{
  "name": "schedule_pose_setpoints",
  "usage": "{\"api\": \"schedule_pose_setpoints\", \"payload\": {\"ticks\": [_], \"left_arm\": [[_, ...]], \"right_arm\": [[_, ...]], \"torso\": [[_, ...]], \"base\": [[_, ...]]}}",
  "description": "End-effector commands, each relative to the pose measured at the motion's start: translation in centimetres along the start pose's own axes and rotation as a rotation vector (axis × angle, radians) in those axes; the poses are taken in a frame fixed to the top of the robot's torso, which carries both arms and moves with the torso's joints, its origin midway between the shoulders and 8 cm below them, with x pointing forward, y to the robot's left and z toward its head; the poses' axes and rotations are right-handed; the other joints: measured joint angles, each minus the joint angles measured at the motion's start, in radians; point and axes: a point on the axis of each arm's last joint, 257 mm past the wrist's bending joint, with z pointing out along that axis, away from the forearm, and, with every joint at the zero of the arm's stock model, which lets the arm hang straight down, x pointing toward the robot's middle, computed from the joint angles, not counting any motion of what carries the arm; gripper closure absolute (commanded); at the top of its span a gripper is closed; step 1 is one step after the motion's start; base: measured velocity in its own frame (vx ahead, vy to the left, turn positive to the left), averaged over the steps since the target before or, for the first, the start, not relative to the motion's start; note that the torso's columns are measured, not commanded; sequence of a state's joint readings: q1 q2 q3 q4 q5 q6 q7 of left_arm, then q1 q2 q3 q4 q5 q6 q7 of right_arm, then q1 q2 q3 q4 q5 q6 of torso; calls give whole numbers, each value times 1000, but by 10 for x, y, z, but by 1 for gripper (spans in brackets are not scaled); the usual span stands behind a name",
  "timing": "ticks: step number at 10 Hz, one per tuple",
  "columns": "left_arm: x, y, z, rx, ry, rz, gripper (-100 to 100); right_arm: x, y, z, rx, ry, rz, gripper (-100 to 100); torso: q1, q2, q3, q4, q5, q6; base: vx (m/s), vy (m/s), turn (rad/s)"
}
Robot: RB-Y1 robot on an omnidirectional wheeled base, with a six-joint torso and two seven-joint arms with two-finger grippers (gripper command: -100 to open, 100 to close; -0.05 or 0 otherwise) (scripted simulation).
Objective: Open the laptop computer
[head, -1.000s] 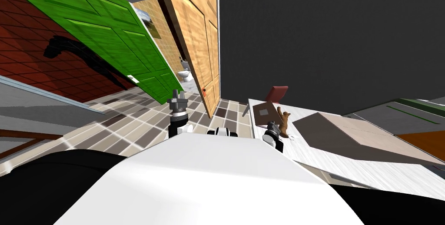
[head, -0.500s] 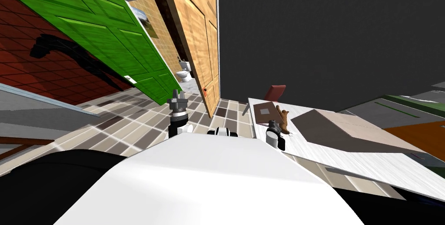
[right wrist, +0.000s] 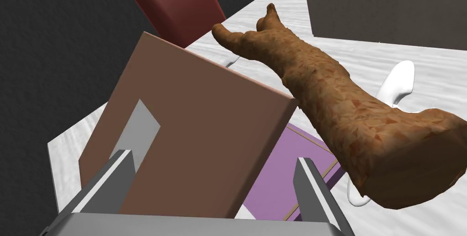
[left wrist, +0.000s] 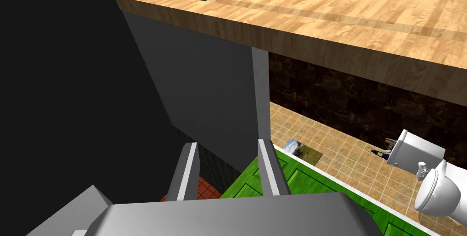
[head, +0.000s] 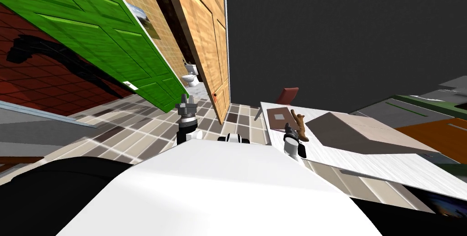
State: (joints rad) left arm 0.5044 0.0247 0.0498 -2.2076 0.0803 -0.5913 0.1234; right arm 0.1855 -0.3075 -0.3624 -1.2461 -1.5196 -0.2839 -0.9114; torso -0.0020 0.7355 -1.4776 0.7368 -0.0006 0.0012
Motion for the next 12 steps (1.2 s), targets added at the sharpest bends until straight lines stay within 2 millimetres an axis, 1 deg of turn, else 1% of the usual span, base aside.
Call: {"api": "schedule_pose_setpoints", "payload": {"ticks": [1,2,3,5,7,10,11,12], "left_arm": [[0,0,0,0,0,0,0],[0,0,0,0,0,0,0],[0,0,0,0,0,0,0],[0,0,0,0,0,0,0],[0,0,0,0,0,0,0],[0,0,0,0,0,0,0],[0,0,0,0,0,0,0],[0,0,0,0,0,0,0]], "right_arm": [[20,9,11,18,-11,-4,-100],[29,11,15,26,-15,-6,-100],[29,11,15,27,-15,-6,-100],[47,14,23,46,-20,-10,-100],[67,16,30,69,-21,-14,-100],[66,16,30,69,-22,-18,-100],[66,16,30,70,-23,-15,0],[66,16,30,70,-23,-15,0]], "torso": [[1,2,1,1,0,-1],[3,3,2,1,1,-1],[4,4,3,2,1,-1],[-1,4,3,2,0,-1],[3,1,1,1,1,-1],[-1,4,3,2,0,-1],[-2,4,3,2,-1,-1],[0,4,2,2,0,-1]], "base": [[82,108,-74],[58,135,-100],[23,87,-42],[31,68,-66],[62,105,-93],[17,45,-13],[0,0,0],[0,0,0]]}}
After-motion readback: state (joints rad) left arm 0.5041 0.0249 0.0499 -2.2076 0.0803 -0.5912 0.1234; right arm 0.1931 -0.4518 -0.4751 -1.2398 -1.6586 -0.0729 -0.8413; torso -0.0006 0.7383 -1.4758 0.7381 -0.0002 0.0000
